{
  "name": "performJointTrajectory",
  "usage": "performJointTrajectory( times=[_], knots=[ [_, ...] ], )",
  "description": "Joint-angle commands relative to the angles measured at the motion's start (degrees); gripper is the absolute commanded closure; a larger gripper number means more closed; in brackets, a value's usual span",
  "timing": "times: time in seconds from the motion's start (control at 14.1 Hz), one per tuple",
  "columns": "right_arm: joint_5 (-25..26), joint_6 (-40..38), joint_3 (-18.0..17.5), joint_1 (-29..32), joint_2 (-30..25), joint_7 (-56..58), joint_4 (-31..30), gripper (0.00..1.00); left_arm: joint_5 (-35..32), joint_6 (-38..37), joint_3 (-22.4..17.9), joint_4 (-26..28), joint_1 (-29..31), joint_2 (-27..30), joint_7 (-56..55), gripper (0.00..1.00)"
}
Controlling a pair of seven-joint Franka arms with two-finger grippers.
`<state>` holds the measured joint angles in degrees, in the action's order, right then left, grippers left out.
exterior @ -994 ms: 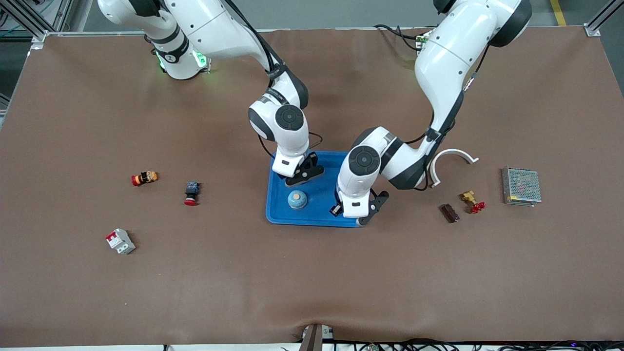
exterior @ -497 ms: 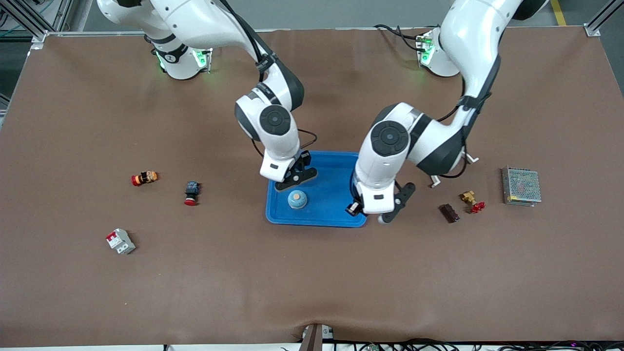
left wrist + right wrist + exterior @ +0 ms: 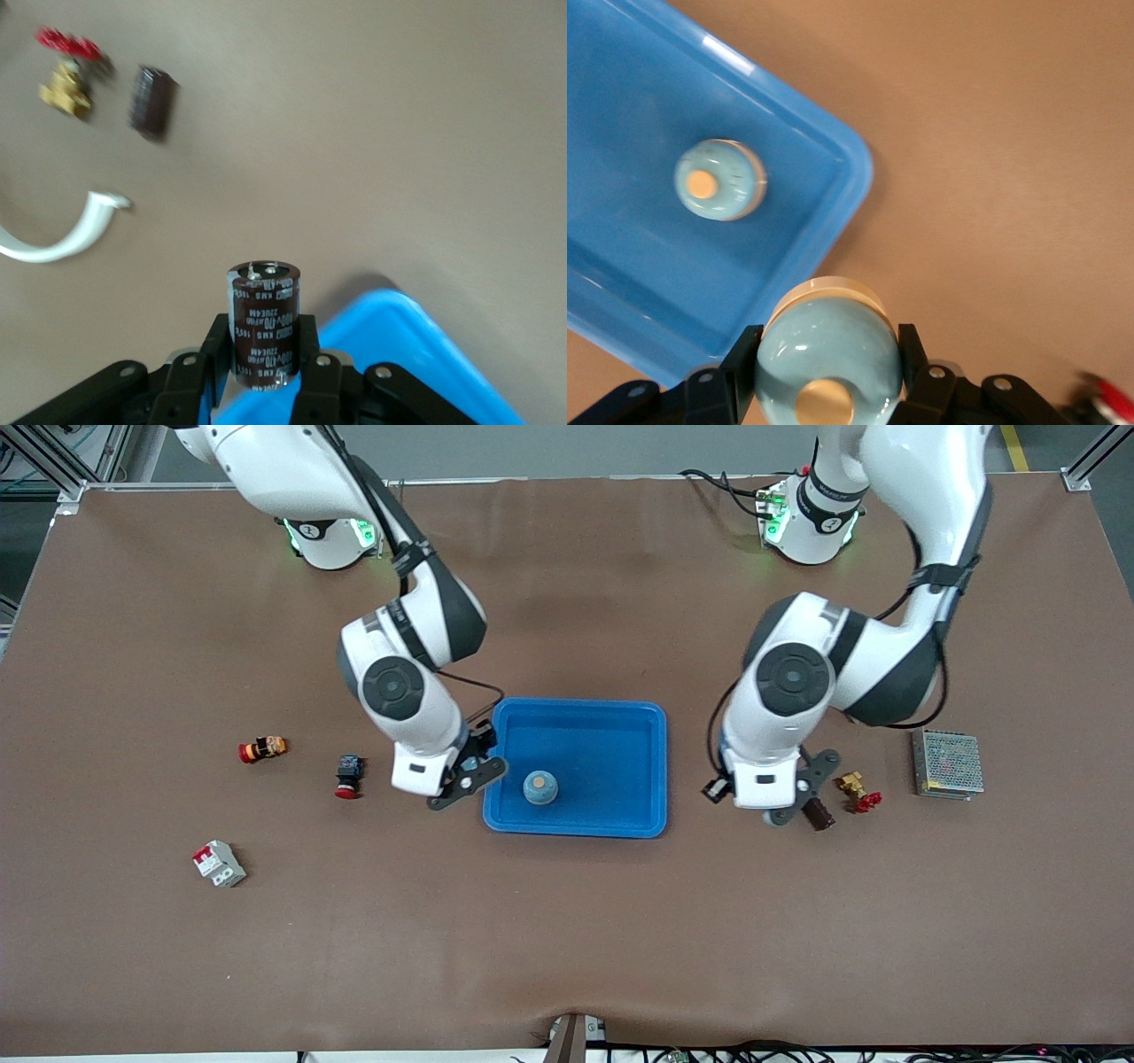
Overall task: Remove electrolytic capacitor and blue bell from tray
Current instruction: 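Carry the capacitor with the left gripper while the right gripper carries the bell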
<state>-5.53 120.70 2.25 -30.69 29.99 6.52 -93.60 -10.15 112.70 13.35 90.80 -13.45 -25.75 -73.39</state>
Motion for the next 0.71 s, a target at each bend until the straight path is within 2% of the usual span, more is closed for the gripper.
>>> performJointTrajectory(
  times=[0.0, 0.21, 0.64],
  knots=[
    [-0.8, -0.03, -0.76, 2.91, -0.37, 6.3, -0.79, 0.46, 1.8, -0.37, 0.19, 9.02, 4.81, 5.35, 6.75, 1.0],
    [-0.53, 0.58, -0.76, 4.85, -0.02, 11.74, -1.23, 0.46, 1.63, 0.24, 0.1, 12.28, 10.36, 5.36, 12.55, 1.0],
    [0.96, 4.97, -0.67, 9.5, 1.82, 25.62, -2.37, 0.46, 0.49, 2.26, 0.01, 17.82, 17.65, 5.36, 21.6, 1.0]
  ],
)
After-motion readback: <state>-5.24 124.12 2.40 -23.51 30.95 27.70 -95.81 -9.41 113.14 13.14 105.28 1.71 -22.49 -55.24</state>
